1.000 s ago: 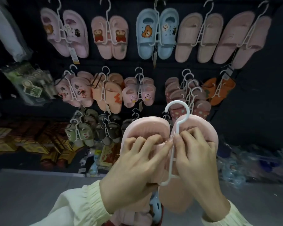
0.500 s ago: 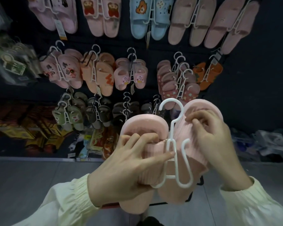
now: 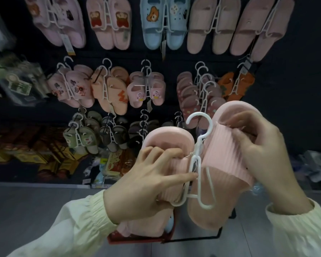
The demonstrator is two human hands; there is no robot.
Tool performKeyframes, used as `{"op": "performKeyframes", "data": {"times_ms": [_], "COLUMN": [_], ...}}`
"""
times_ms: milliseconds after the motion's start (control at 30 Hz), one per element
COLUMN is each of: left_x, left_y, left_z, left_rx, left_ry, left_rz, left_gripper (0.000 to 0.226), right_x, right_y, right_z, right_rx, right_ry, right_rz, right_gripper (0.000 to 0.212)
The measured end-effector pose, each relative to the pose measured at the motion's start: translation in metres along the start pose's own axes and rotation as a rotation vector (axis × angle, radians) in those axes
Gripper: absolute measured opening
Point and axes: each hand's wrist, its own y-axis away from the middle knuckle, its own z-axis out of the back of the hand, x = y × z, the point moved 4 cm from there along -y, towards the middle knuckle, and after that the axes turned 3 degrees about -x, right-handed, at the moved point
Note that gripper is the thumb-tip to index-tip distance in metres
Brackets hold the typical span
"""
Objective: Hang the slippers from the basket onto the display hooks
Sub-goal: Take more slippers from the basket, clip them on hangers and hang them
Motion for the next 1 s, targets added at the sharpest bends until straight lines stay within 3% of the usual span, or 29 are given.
{"op": "performKeyframes", "data": {"times_ms": [433,733,900,1000], "left_x": [-0.076,-0.143,-0.165,-0.176], "left_y": [-0.141,-0.233,-0.27,-0.285], "left_z": [-0.011,-0.044,-0.052,-0.055], "left_rx": [-0.089,-0.119,-0.158,-0.173], "left_ry": [0.004,0.006,-0.016,-0.042], "left_rz": [-0.047,-0.083,-0.068,-0.048], "left_gripper": [0.089,0.086,0.085,0.085], "right_x": [-0.089,-0.172,-0.196,-0.206], "right_y": [-0.035,-0.051,-0.055,-0.057], "right_z": [0.112,0.207,0.238,0.242], "right_rx": [0.14,0.213,0.267,0.276], "right_ry": [-0.1,-0.191,0.012,0.196], "right_rz": [0.12,0.077,0.181,0.291], "right_gripper": [0.027,0.033,0.03,0.044]}}
